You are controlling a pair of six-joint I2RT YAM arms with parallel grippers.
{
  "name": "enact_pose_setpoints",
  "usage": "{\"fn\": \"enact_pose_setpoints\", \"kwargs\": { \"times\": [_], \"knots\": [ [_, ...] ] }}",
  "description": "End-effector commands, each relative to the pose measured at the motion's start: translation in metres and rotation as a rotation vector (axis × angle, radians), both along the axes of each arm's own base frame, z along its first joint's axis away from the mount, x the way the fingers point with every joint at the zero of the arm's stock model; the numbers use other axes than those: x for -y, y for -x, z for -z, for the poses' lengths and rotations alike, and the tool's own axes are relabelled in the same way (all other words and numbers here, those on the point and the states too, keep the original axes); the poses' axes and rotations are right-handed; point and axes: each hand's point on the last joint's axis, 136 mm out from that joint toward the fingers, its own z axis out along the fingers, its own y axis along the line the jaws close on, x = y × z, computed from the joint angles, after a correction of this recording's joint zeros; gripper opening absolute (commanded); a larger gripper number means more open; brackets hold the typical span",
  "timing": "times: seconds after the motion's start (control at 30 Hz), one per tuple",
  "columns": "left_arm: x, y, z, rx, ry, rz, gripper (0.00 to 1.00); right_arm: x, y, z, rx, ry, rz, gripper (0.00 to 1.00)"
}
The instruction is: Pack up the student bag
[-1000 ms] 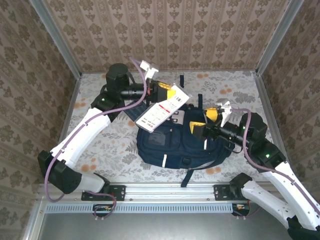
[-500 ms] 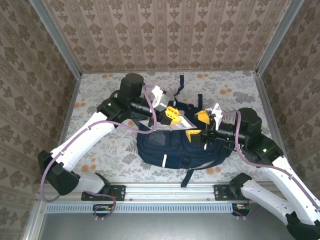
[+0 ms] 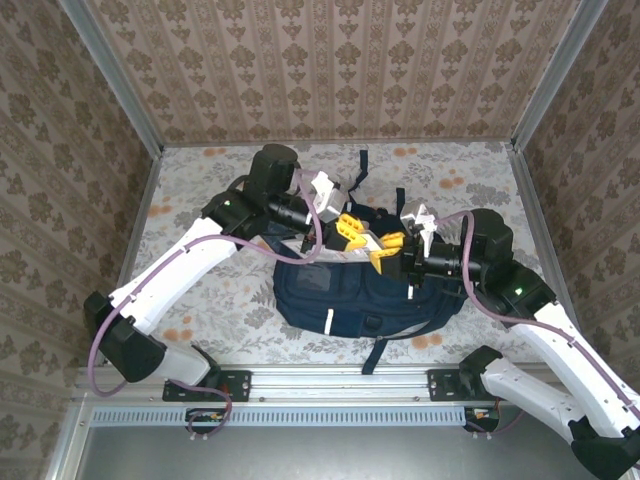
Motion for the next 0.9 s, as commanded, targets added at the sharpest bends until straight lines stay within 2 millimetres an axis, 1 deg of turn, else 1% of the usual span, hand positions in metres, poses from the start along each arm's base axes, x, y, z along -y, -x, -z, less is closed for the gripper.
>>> {"fn": "enact_pose_setpoints", "kwargs": {
  "times": [0.0, 0.07, 0.1, 0.17, 0.23, 0.27, 0.3, 0.33, 0.4, 0.43, 0.47, 0.5, 0.57, 0.63, 0.67, 0.73, 0.8, 0.83, 0.87],
  "knots": [
    [0.003, 0.006, -0.01, 0.01, 0.014, 0.02, 0.17, -0.001, 0.0, -0.006, 0.031, -0.02, -0.002, 0.16],
    [0.005, 0.001, -0.008, 0.014, 0.0, -0.02, 0.3, 0.003, -0.005, -0.003, 0.045, -0.009, 0.041, 0.03],
    [0.007, -0.004, -0.008, 0.013, -0.005, -0.048, 0.35, 0.006, -0.007, -0.002, 0.053, -0.005, 0.062, 0.0],
    [0.01, -0.018, -0.004, 0.015, -0.024, -0.143, 0.5, 0.014, -0.013, -0.001, 0.071, 0.0, 0.131, 0.0],
    [0.009, -0.031, -0.006, 0.02, -0.02, -0.217, 0.58, 0.026, -0.023, 0.003, 0.065, 0.004, 0.233, 0.0],
    [0.009, -0.039, -0.007, 0.012, -0.014, -0.26, 0.61, 0.035, -0.031, 0.006, 0.051, 0.008, 0.309, 0.0],
    [0.009, -0.047, -0.007, 0.006, -0.011, -0.302, 0.61, 0.044, -0.038, 0.008, 0.036, 0.014, 0.381, 0.0],
    [0.008, -0.057, -0.007, -0.007, -0.004, -0.354, 0.62, 0.059, -0.048, 0.015, 0.007, 0.029, 0.491, 0.0],
    [0.005, -0.084, -0.004, -0.046, -0.005, -0.508, 0.62, 0.096, -0.065, 0.028, -0.067, 0.059, 0.73, 0.0],
    [0.003, -0.105, 0.001, -0.087, -0.026, -0.631, 0.62, 0.114, -0.07, 0.036, -0.095, 0.081, 0.831, 0.0],
    [-0.001, -0.122, 0.008, -0.144, -0.056, -0.727, 0.6, 0.13, -0.074, 0.042, -0.118, 0.103, 0.915, 0.0],
    [-0.003, -0.134, 0.015, -0.21, -0.088, -0.79, 0.58, 0.146, -0.076, 0.048, -0.142, 0.122, 0.998, 0.0],
    [-0.001, -0.153, 0.037, -0.425, -0.176, -0.88, 0.57, 0.185, -0.075, 0.057, -0.196, 0.132, 1.18, 0.0],
    [0.014, -0.156, 0.06, -0.61, -0.253, -0.858, 0.57, 0.211, -0.073, 0.061, -0.221, 0.095, 1.29, 0.0],
    [0.024, -0.155, 0.074, -0.692, -0.283, -0.852, 0.57, 0.225, -0.071, 0.06, -0.224, 0.062, 1.357, 0.0],
    [0.047, -0.153, 0.1, -0.813, -0.322, -0.864, 0.57, 0.247, -0.065, 0.059, -0.217, 0.025, 1.462, 0.0],
    [0.064, -0.15, 0.125, -0.917, -0.397, -0.924, 0.58, 0.26, -0.061, 0.056, -0.205, 0.015, 1.527, 0.0],
    [0.074, -0.148, 0.139, -0.974, -0.449, -0.936, 0.6, 0.266, -0.058, 0.055, -0.201, 0.014, 1.554, 0.0],
    [0.084, -0.142, 0.149, -1.035, -0.495, -0.923, 0.61, 0.271, -0.056, 0.055, -0.199, 0.01, 1.583, 0.0]
  ]
}}
